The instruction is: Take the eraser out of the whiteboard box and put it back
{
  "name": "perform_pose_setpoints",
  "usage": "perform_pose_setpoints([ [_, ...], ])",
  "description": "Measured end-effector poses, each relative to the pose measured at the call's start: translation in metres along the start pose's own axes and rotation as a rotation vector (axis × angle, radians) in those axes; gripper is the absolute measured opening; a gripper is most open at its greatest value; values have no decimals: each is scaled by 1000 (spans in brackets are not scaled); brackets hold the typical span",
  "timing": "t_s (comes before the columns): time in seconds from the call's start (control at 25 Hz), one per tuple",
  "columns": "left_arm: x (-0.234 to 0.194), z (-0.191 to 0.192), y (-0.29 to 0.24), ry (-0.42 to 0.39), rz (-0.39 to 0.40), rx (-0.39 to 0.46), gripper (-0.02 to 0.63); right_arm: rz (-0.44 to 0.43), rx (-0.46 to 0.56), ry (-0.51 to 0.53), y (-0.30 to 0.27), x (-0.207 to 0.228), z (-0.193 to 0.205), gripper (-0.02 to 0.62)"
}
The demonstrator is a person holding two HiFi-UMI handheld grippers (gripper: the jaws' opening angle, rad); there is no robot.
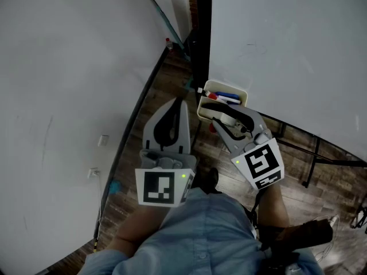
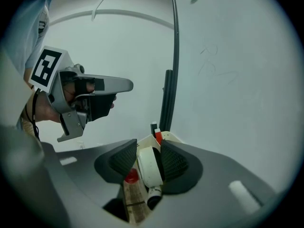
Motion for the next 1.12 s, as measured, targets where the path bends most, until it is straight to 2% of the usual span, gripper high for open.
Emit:
perform_pose_setpoints([
  [0.32, 15, -11, 13, -20, 0, 34, 3, 12, 123, -51, 32, -1, -14, 150],
  [0.48, 30, -20, 22, -26, 27, 54, 3, 24, 243, -96, 60, 0, -30, 90],
  [0.64, 42, -26, 30, -34, 41, 69, 3, 94, 348, -87, 90, 2, -45, 21],
  [0.76, 49, -31, 36, -42, 46, 86, 3, 141, 411, -93, 108, 3, -54, 2],
  [0.92, 53, -37, 44, -49, 48, 106, 3, 187, 449, -103, 122, 4, -59, 2],
  [1.12, 56, -40, 50, -52, 49, 121, 3, 199, 464, -90, 128, -1, -63, 0],
])
Point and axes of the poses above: the fingertips, and each gripper's own axes: y backward along the fingers, x to its right, z out of its underside, the point moved 6 cm from there along y, backward along the fingers, and after that the axes turned 7 degrees about -x, right-handed, at the moved point
